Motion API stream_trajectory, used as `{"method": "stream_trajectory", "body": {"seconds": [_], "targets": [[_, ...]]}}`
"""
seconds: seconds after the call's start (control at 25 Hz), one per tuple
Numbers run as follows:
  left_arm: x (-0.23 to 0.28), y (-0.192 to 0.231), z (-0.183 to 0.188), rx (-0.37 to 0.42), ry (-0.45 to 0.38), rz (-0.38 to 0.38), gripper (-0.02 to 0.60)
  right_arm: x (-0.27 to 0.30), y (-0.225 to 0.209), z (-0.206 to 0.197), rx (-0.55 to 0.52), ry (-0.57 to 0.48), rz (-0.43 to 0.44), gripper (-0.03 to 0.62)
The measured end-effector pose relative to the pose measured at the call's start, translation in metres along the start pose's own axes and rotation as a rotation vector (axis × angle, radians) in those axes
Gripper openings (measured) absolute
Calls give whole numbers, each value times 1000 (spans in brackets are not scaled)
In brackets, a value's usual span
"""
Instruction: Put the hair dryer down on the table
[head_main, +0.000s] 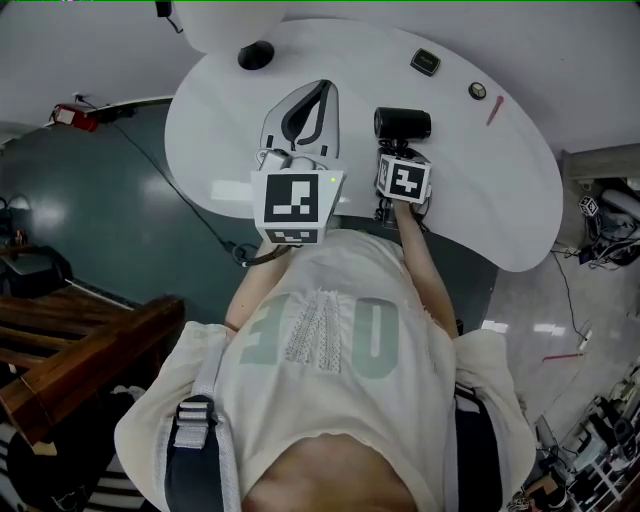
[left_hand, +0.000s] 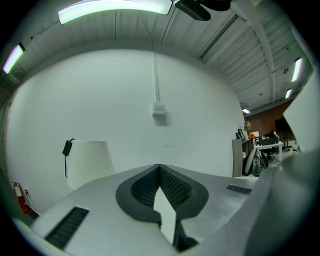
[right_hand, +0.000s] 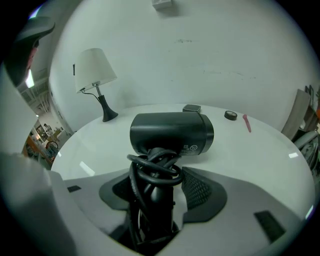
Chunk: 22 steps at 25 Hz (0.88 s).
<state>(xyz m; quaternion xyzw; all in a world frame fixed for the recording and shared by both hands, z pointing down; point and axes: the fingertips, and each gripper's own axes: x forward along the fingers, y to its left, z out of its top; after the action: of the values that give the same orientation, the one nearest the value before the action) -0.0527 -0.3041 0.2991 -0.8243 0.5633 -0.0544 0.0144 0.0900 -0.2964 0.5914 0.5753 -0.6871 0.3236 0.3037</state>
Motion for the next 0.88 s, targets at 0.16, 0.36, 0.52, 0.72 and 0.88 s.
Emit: {"method": "stream_trajectory", "body": {"seconds": [0.16, 0.36, 0.52, 0.72, 0.88], "targets": [[2, -1, -4, 1, 19, -1, 6, 8, -8, -9, 20, 30, -22, 256], [6, -2, -6, 4, 26, -2, 6, 14, -12, -7, -1, 15, -49, 256], [6, -5, -9, 10, 36, -12, 6, 14, -11, -9, 11, 3, -43, 256], [6, -8, -11, 13, 43, -16, 6, 14, -10, -8, 20, -14, -25, 256], [4, -8, -13, 12, 48, -13, 6, 13, -10, -8, 23, -13, -27, 258]]}}
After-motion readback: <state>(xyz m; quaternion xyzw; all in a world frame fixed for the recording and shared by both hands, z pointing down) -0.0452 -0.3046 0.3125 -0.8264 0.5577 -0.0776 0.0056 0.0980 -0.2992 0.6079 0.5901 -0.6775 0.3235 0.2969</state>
